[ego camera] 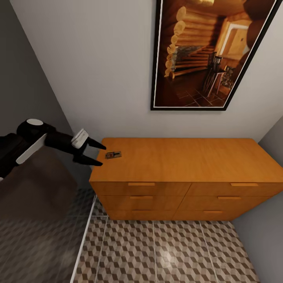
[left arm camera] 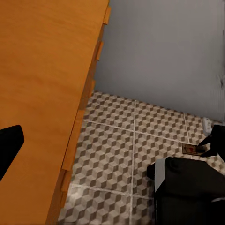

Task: Take the four mousetraps from the cabinet in the bathroom and place them on the bathroom floor. Make sure all four end up on the same floor surface, and ensure that at least two of them are either under or directly next to the same bathroom sink.

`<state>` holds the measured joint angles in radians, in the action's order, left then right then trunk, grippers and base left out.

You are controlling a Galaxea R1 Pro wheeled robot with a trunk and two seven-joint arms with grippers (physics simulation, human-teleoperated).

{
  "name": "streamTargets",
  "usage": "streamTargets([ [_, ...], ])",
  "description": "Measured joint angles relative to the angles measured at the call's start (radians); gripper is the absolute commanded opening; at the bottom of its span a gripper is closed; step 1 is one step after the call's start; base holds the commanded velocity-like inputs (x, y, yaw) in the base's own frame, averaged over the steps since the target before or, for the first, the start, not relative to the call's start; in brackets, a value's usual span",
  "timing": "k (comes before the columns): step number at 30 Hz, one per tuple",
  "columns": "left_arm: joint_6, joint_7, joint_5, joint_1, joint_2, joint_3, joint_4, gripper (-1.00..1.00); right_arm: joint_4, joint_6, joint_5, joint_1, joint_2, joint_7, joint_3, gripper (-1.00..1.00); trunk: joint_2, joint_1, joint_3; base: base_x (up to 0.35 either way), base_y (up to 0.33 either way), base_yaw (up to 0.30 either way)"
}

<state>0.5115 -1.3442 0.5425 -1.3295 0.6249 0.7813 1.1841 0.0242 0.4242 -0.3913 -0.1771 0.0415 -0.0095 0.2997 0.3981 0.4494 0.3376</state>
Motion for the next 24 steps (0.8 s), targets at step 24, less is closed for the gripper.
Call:
streamTargets([
  [24, -0.013, -0.002, 0.000, 0.000, 0.001, 0.046, 0.026, 1.00, 0.000, 0.001, 0.000, 0.000, 0.001, 0.000, 0.000, -1.00, 0.000, 0.000, 0.000, 0.000, 0.000, 0.000],
])
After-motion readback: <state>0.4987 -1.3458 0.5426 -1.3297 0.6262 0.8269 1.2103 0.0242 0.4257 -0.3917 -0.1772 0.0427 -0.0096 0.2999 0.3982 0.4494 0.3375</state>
